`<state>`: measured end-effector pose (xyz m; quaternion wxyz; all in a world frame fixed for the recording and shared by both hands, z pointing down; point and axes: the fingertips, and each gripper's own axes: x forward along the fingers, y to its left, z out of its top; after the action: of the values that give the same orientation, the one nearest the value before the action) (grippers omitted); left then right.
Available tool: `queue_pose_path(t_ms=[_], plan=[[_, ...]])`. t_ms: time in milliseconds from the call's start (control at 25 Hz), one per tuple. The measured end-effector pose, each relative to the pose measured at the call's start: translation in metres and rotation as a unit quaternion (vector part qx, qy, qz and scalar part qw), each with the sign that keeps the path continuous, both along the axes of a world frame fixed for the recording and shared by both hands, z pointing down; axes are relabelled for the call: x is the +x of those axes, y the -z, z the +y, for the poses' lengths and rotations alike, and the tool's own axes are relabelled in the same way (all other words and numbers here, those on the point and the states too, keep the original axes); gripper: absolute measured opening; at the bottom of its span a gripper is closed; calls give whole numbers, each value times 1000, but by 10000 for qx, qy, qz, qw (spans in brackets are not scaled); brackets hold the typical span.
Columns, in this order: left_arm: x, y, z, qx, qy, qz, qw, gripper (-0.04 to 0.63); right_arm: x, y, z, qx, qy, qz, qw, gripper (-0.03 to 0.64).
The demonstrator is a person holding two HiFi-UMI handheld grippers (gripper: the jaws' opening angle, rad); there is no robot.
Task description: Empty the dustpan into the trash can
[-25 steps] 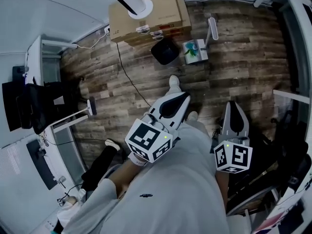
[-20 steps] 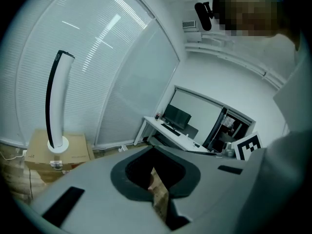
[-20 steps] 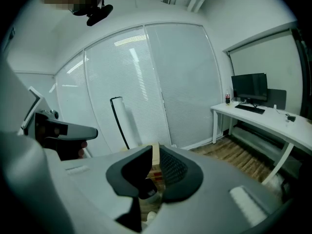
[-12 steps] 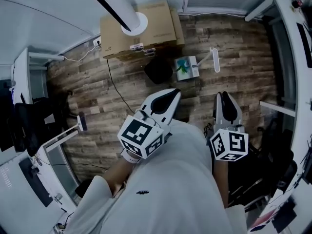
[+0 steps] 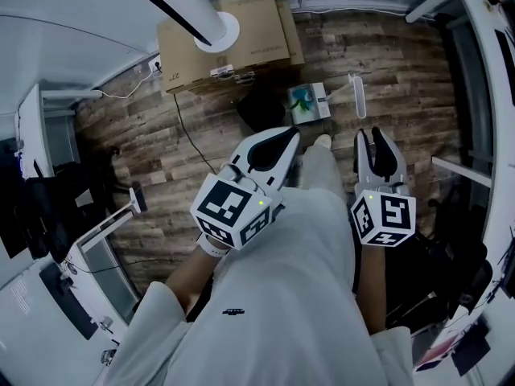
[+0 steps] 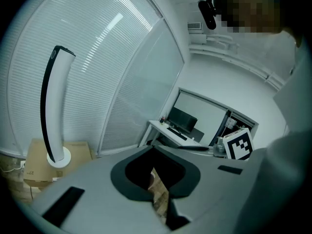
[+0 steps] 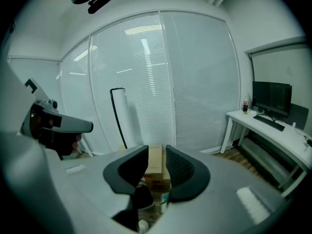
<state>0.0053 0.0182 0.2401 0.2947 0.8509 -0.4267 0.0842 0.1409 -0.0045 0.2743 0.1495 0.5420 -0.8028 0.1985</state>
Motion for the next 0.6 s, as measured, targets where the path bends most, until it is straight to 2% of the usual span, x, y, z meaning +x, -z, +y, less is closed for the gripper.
queue_pose_path(t_ms=[200,600], plan=[[16,-10,-20,-168,111,-84,9998,6,9,-19,-21,-220,75,-239,9994,126],[35,-47,-68,-403,220,-190,9988,6,25,-71,-74,-497,256,-44,9984,153]])
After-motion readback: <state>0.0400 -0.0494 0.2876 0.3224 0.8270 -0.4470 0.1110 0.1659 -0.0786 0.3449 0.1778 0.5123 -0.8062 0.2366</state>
